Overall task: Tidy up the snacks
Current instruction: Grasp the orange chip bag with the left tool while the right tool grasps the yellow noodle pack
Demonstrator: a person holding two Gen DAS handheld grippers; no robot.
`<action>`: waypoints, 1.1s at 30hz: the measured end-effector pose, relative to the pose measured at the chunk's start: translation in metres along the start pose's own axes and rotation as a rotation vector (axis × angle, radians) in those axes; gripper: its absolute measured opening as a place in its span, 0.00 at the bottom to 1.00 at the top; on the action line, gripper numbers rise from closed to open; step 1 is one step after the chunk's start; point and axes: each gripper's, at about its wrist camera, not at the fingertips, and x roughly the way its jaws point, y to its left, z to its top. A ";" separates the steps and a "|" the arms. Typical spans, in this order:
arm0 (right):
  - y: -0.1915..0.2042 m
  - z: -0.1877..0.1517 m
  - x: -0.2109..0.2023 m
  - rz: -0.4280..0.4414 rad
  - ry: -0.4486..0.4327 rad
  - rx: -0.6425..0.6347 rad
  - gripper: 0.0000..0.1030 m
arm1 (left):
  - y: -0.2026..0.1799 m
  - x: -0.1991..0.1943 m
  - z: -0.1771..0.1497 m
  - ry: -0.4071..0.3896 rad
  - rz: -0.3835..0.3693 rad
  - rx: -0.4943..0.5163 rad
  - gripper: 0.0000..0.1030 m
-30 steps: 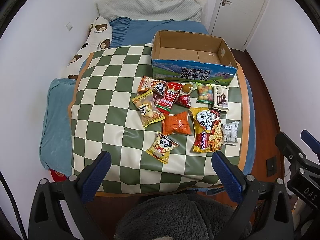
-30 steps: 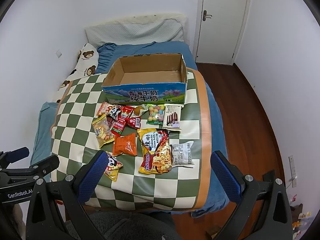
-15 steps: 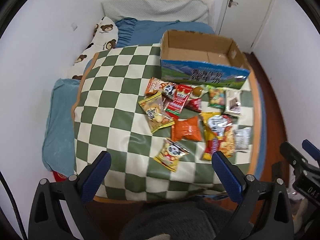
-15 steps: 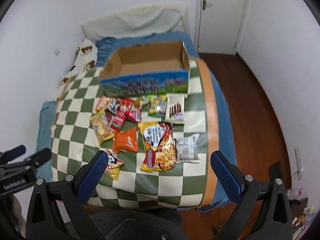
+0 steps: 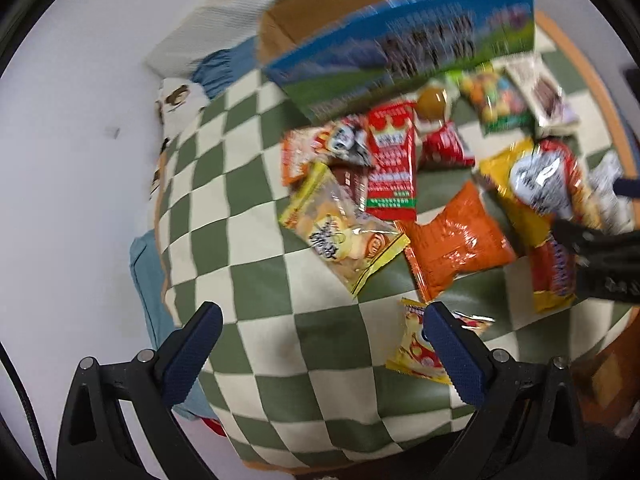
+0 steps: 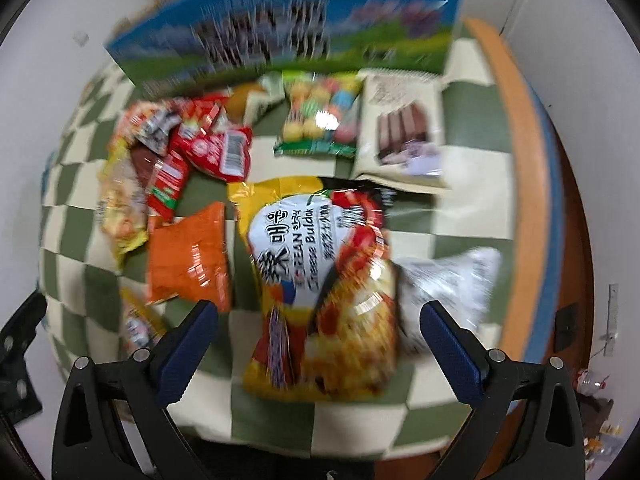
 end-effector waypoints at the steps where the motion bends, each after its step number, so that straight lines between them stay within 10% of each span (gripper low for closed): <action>1: 0.001 0.003 0.011 -0.007 0.014 0.000 0.96 | -0.006 0.009 0.003 0.003 0.005 0.038 1.00; 22: -0.034 -0.078 0.060 0.049 0.091 0.263 0.81 | -0.127 0.060 0.032 -0.173 -0.078 0.876 1.00; 28: -0.036 -0.075 0.063 0.045 0.107 0.285 0.81 | -0.128 0.083 0.058 -0.098 -0.199 0.759 0.67; 33: -0.032 -0.069 0.066 0.041 0.113 0.326 0.81 | -0.089 0.096 0.079 0.059 -0.308 0.367 0.66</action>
